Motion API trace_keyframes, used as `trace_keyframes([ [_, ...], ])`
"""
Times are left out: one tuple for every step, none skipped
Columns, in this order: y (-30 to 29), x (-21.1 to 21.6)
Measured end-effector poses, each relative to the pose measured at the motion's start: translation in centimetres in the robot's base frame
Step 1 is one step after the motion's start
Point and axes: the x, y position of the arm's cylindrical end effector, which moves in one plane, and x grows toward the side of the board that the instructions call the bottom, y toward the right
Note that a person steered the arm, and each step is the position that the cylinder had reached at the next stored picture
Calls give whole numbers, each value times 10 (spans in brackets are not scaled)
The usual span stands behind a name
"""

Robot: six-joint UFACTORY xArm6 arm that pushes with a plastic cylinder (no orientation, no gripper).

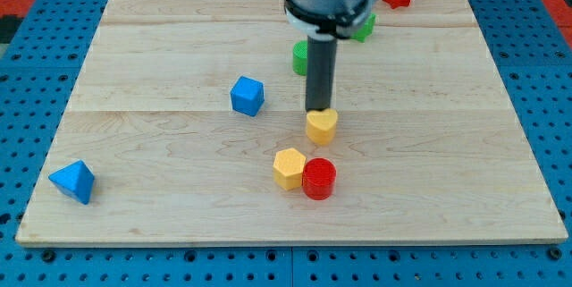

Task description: Push the red star towards the top left of the board

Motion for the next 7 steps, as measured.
trace_keyframes([
  [10,9],
  [1,16],
  [-1,26],
  [4,22],
  [80,-19],
  [128,-72],
  [159,-142],
])
